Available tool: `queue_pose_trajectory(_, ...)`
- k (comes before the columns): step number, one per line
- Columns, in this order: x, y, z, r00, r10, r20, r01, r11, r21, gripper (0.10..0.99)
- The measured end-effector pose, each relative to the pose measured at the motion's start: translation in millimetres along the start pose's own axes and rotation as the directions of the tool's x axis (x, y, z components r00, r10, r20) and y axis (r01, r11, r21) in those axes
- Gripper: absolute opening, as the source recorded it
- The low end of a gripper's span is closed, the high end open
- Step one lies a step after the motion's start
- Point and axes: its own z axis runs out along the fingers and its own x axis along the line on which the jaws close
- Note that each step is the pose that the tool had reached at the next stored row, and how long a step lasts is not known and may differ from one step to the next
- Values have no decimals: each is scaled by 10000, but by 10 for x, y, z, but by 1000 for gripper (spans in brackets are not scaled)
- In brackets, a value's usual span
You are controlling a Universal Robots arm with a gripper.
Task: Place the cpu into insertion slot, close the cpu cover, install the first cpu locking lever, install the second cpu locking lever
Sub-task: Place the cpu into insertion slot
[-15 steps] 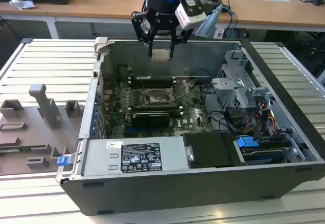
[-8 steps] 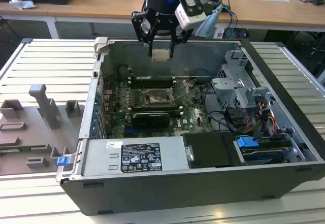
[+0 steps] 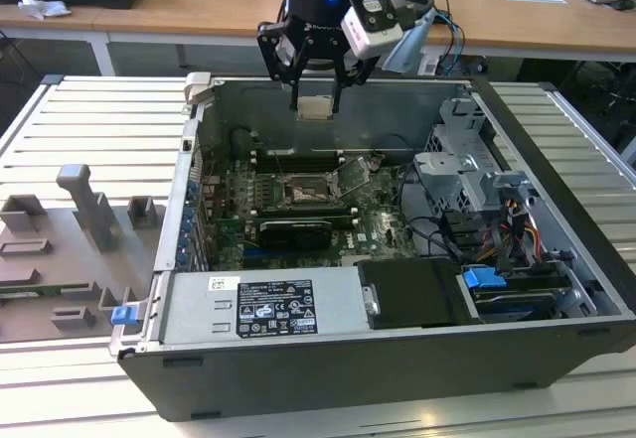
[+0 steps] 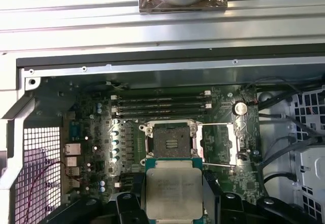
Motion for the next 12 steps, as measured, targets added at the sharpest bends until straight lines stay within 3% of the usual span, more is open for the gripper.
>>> queue_pose_trajectory(12, 0, 0, 0, 9993, 361, 32, -361, 9993, -8, 537)
